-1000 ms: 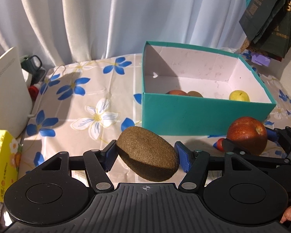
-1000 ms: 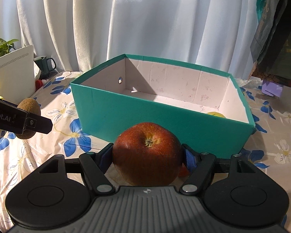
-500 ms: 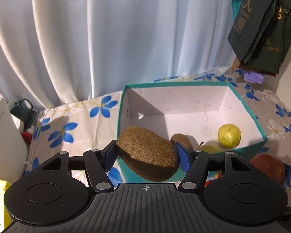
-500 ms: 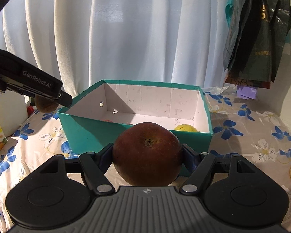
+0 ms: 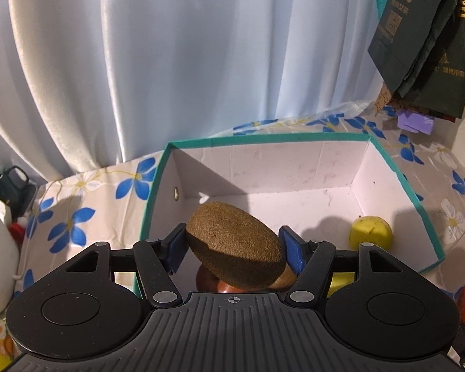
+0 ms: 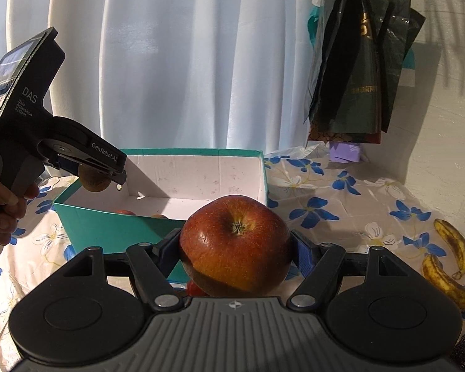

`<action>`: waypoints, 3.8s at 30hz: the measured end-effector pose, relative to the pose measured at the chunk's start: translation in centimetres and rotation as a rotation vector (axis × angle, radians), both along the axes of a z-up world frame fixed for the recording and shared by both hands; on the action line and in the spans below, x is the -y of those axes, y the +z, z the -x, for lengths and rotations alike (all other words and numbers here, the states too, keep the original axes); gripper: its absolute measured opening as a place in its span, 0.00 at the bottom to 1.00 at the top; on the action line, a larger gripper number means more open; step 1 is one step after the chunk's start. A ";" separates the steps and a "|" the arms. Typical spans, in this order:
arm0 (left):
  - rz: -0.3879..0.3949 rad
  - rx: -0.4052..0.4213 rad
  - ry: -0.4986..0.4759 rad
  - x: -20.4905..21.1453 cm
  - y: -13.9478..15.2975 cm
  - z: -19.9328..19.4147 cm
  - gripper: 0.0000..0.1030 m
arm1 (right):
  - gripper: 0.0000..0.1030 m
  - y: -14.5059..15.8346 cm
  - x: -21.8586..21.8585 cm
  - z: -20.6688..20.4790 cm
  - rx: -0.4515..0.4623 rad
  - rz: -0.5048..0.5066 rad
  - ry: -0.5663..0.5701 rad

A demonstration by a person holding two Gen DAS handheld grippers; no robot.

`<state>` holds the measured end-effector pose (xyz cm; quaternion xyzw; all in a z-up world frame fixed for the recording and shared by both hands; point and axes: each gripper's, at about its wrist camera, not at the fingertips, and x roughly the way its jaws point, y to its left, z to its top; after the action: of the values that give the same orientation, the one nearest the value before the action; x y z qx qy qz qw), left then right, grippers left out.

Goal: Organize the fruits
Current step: 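Carry the kiwi into the teal box and release it while the right tool carries the apple, then lower the red apple into the teal box and open the right tool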

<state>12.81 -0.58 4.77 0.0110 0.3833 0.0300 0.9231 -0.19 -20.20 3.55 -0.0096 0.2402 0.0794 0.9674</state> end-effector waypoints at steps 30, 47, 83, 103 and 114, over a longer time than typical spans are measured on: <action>-0.006 -0.052 0.035 -0.2 -1.9 -4.2 0.66 | 0.71 0.2 4.1 -0.6 0.015 -0.046 -0.120; -0.036 -0.177 0.046 1.5 -5.9 -8.8 0.66 | 0.71 0.0 4.5 -0.6 0.002 -0.044 -0.149; -0.041 -0.393 0.102 0.0 -8.6 -12.7 0.68 | 0.71 0.4 4.8 -2.1 0.015 -0.053 -0.128; -0.098 -0.080 0.063 1.2 -2.7 -5.7 0.90 | 0.71 0.6 4.3 -2.1 0.019 -0.042 -0.106; -0.035 0.079 0.183 -3.5 3.0 3.7 0.94 | 0.71 0.6 1.6 -4.6 0.023 -0.022 -0.023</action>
<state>9.08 2.89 7.82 -0.0093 0.3454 0.1213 0.9305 4.41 -21.83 4.20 0.0029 0.2281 0.0708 0.9710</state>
